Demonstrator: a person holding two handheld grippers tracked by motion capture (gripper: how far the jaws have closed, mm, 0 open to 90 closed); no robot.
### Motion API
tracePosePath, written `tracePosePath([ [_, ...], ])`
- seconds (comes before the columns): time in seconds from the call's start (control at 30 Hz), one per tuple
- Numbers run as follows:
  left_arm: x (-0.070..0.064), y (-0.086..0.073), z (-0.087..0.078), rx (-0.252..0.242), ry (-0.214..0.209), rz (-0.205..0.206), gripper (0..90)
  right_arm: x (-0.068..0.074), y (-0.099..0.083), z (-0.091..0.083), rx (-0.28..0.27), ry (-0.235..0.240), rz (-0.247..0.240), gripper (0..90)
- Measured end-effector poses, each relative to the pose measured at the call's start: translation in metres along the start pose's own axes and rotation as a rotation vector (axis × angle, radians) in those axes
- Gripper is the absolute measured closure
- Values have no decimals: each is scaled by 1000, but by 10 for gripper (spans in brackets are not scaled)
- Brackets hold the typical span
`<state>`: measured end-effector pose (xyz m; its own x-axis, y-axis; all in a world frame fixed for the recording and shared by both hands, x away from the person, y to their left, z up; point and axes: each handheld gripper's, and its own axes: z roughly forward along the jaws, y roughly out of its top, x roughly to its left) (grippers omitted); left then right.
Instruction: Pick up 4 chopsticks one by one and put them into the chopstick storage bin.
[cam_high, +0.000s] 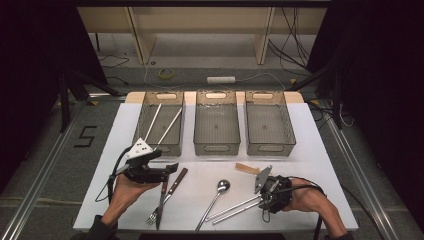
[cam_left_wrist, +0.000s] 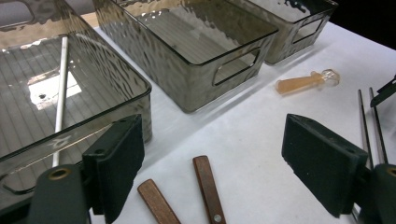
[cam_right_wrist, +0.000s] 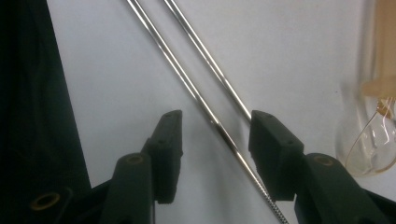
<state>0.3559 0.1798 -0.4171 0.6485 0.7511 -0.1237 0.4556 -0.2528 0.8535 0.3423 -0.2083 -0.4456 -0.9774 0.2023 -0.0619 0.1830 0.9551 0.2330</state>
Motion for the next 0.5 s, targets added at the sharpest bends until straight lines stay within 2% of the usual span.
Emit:
tracePosePath([
  [0.23, -7, -6, 0, 10, -9, 21, 207, 0, 1, 3, 7, -4, -24, 594],
  [0.5, -11, -10, -2, 4, -16, 30, 207, -2, 5, 8, 36, 17, -44, 624],
])
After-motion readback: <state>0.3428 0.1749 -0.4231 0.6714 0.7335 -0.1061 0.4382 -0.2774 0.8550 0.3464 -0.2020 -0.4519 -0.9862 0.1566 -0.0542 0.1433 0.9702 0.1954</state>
